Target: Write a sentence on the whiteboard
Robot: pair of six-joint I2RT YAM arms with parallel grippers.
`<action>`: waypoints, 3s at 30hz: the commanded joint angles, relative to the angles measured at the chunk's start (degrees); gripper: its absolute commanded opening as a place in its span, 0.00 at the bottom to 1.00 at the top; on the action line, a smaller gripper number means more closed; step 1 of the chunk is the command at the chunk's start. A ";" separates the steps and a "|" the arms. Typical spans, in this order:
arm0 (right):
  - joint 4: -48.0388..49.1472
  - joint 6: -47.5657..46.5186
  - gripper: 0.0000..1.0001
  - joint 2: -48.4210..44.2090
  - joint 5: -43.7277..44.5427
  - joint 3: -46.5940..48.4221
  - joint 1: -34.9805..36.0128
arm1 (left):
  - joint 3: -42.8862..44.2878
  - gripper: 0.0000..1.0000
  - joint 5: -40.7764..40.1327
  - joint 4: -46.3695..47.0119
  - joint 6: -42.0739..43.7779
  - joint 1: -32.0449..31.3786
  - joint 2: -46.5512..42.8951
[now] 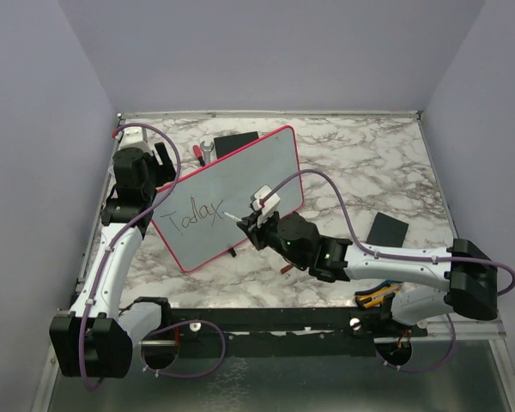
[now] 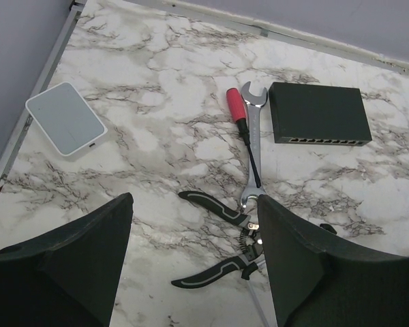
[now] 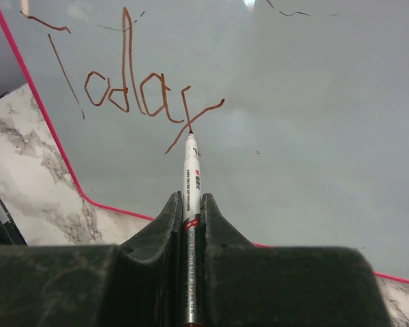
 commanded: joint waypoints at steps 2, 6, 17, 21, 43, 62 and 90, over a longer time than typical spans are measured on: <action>0.00 0.07 0.00 -3.48 -0.09 -2.11 -2.15 | -1.60 0.75 1.45 -0.36 0.67 -0.18 -0.68; -0.28 0.36 0.00 -5.36 -1.95 -3.54 -4.06 | -1.69 0.75 1.36 -0.21 0.76 -0.18 -0.75; 0.21 0.84 0.00 -9.50 -10.45 -5.50 -11.65 | -2.04 0.75 1.45 0.21 0.94 -0.16 -0.92; 0.96 1.16 0.00 -10.39 -14.03 -5.53 -14.55 | -2.35 0.75 1.58 0.58 0.85 -0.16 -1.13; 7.12 -1.03 0.00 -2.42 -25.30 -0.58 -14.91 | -2.75 0.74 2.15 1.19 0.92 -0.18 -1.06; 10.78 0.29 0.00 1.80 -23.35 2.86 -14.91 | -2.66 0.74 3.51 1.27 0.45 -0.11 -0.70; 6.85 0.46 0.00 0.11 -16.07 -0.17 -14.87 | -2.74 0.74 3.99 1.49 0.24 -0.18 -1.23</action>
